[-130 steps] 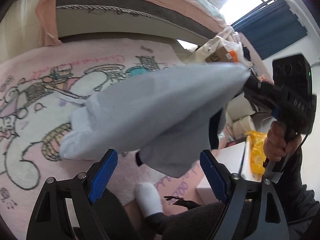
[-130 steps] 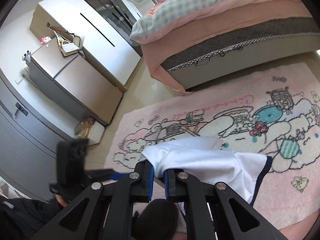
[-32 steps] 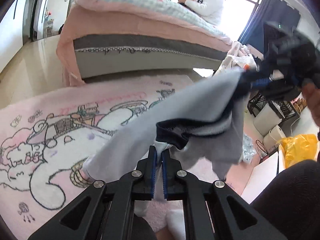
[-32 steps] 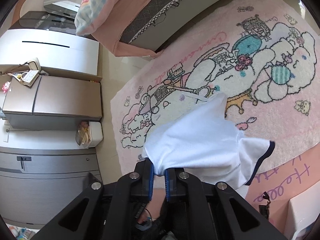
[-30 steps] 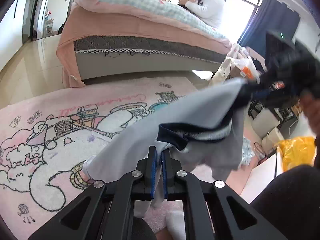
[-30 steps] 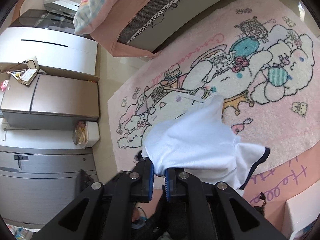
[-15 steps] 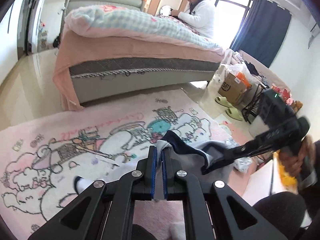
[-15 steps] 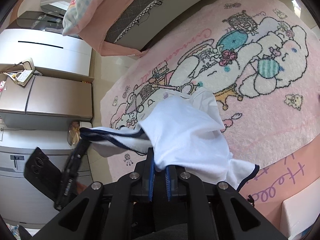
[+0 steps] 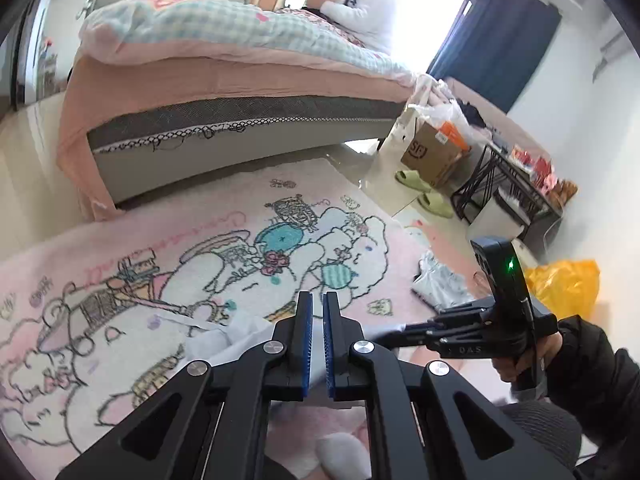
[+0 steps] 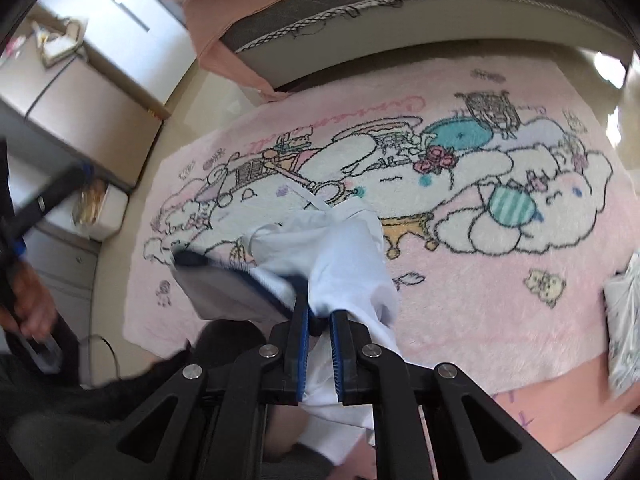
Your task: Fold clothes
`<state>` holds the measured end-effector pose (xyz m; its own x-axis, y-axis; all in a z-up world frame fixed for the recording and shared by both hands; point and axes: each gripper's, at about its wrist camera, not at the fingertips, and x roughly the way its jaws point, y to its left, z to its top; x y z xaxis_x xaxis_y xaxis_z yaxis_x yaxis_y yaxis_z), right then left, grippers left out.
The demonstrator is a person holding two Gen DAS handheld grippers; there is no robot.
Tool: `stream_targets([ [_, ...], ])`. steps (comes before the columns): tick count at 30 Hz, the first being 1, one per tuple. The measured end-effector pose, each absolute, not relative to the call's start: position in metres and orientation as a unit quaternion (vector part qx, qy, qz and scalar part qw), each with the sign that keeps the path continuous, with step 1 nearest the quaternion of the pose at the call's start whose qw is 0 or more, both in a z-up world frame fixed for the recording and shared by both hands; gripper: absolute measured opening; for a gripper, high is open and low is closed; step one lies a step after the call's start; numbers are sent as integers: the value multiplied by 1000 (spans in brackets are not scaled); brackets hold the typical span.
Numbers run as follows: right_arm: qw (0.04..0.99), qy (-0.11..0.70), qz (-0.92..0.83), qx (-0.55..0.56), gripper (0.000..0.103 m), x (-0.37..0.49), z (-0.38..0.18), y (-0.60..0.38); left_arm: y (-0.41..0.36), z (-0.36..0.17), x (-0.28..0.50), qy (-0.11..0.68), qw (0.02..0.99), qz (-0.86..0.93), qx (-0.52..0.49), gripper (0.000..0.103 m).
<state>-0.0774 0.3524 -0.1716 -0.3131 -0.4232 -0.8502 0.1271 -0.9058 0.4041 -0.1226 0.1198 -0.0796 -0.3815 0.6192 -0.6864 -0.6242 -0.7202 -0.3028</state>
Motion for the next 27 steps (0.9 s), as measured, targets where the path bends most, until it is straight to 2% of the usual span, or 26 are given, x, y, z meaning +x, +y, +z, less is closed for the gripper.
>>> stream_targets([
  [5, 190, -185, -792, 550, 7, -72, -179, 356, 115, -115, -111, 52, 375, 824, -421, 4],
  [11, 201, -245, -785, 532, 7, -80, -154, 359, 90, -163, -104, 4, 365, 806, -466, 5],
  [15, 203, -235, -789, 530, 7, -90, -133, 353, 83, -171, -95, -1, 375, 798, -472, 5],
  [18, 210, -228, -788, 532, 7, -96, -121, 346, 85, -170, -86, 26, 374, 804, -461, 12],
  [19, 212, -227, -787, 533, 7, -98, -118, 344, 85, -169, -84, 36, 373, 806, -458, 21],
  [21, 215, -233, -782, 537, 8, -101, -114, 341, 87, -170, -79, 47, 374, 808, -453, 64],
  [22, 217, -238, -778, 539, 8, -103, -112, 339, 87, -170, -76, 53, 376, 810, -448, 103],
  [27, 221, -256, -764, 549, 8, -109, -105, 332, 88, -170, -59, 78, 393, 819, -411, 103],
])
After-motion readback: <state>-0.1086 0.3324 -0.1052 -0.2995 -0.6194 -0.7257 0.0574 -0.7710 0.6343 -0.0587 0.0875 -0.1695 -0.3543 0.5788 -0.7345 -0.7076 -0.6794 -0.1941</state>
